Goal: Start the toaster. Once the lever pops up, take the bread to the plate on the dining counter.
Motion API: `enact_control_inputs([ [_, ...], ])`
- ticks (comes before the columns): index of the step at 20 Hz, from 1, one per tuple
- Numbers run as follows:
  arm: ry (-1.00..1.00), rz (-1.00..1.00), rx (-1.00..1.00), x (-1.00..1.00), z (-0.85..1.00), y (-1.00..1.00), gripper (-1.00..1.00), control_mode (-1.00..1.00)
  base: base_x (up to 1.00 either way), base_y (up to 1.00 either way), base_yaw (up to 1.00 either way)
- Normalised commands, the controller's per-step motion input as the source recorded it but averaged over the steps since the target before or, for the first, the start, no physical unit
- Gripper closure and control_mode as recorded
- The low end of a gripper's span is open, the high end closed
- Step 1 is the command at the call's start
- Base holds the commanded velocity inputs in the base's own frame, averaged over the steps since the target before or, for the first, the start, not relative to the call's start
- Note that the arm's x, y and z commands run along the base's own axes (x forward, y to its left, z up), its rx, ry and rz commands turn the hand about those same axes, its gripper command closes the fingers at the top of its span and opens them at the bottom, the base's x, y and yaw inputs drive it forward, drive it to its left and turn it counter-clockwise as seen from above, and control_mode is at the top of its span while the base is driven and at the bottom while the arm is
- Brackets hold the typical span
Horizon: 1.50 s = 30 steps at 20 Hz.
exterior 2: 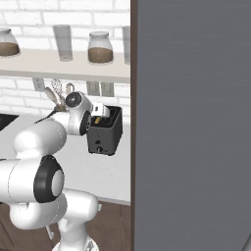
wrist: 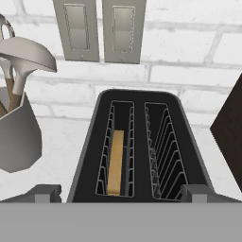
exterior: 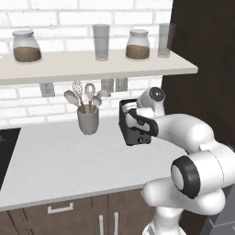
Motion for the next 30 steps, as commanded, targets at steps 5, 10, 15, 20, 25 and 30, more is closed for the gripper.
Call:
enact_control_inputs([
  [5,0.00,0.00,0.00,0.00,0.00,0.00,-1.00,-1.00,0.00,0.00,0.00],
  [10,0.00,0.00,0.00,0.00,0.00,0.00,-1.00,-1.00,0.00,0.00,0.00],
  [15,0.00,0.00,0.00,0.00,0.00,0.00,-1.00,-1.00,0.00,0.00,0.00],
  [20,0.00,0.00,0.00,0.00,0.00,0.00,-1.00,-1.00,0.00,0.00,0.00],
  [25,0.00,0.00,0.00,0.00,0.00,0.00,-1.00,-1.00,0.00,0.00,0.00],
  [30,0.00,0.00,0.00,0.00,0.00,0.00,-1.00,-1.00,0.00,0.00,0.00],
])
